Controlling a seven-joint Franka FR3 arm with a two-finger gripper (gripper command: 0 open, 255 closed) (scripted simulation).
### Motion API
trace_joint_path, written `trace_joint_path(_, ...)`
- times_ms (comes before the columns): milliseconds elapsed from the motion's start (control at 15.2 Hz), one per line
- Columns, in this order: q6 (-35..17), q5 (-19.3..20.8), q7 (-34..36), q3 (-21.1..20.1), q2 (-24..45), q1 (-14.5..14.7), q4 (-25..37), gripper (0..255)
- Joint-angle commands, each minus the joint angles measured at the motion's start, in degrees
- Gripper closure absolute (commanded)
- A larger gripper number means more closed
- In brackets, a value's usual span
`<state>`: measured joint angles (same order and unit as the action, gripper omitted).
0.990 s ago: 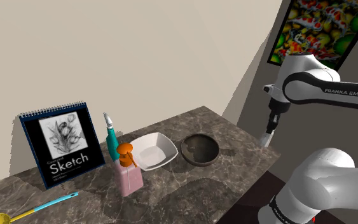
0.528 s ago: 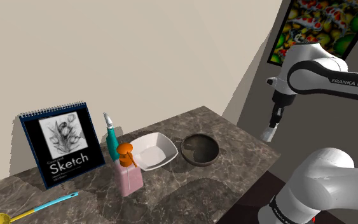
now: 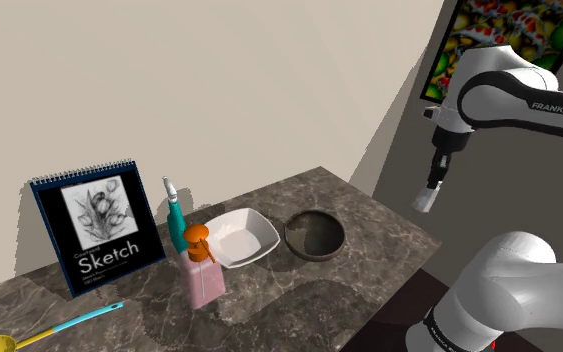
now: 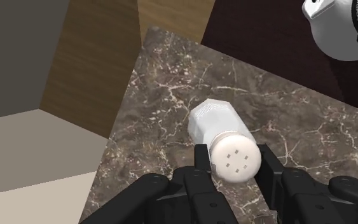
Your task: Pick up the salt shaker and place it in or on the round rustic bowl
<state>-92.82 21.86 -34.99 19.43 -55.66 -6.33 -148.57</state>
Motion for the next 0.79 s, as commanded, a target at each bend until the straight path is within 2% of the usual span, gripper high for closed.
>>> trace_joint_path(0, 0.22, -1.91, 2.08, -2.09, 0.73, 1.15, 0.44, 255)
trace_joint_path(726, -1.47, -13.27, 15.93, -14.56, 12.52, 8.87, 8.17, 255)
